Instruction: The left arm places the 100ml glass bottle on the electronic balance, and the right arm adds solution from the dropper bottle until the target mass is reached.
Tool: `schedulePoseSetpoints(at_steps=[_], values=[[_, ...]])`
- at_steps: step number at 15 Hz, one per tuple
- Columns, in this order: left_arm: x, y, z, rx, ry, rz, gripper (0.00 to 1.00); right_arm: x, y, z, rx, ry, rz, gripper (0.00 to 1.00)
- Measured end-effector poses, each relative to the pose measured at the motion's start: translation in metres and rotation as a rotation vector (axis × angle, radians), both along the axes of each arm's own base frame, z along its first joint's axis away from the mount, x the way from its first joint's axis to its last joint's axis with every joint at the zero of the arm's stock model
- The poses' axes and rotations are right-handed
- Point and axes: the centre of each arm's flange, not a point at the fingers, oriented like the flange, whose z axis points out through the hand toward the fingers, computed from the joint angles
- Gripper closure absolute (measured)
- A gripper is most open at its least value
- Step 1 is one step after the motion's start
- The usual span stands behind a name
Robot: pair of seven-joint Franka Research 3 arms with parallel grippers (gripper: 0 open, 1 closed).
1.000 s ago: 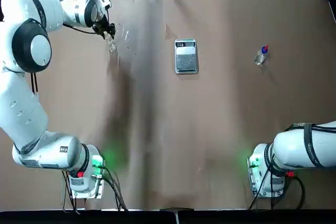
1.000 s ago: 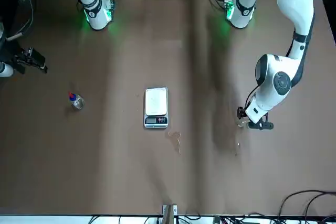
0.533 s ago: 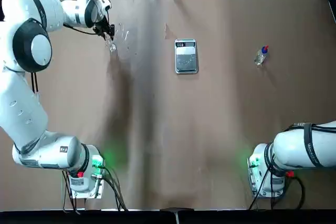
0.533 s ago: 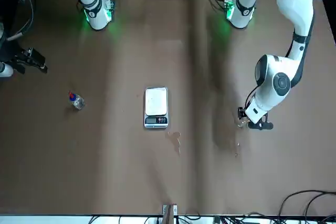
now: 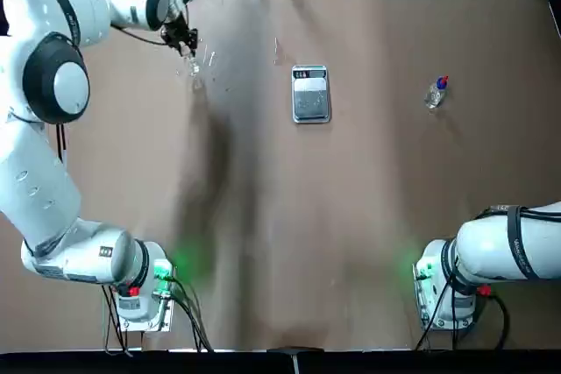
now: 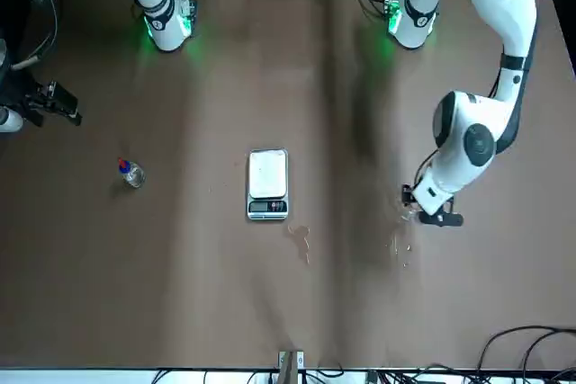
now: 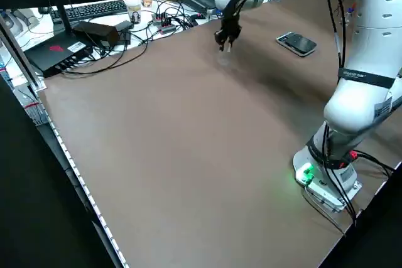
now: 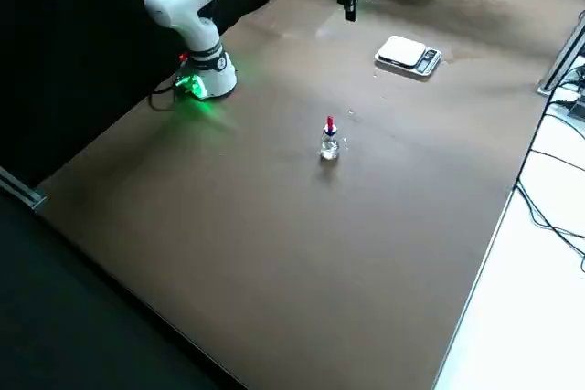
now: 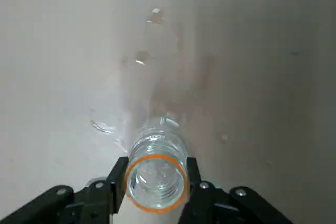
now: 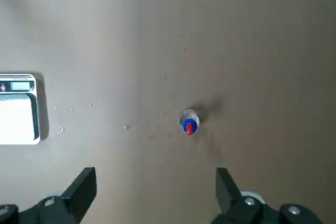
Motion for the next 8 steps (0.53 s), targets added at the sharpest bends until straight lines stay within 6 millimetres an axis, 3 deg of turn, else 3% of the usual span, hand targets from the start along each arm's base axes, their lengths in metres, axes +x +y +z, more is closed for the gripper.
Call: schedulePoseSetpoints(at_steps=[5,8], values=[[-0.025,-0.145,0.049,0.028,0.076,0.027,0.52,0.0,0.001,0.0,0.0,0.0,0.002,0.0],[-0.039,-0.225,0.062,0.053,0.108,0.063,0.52,0.001,0.004,0.001,0.002,-0.009,0.006,0.0]])
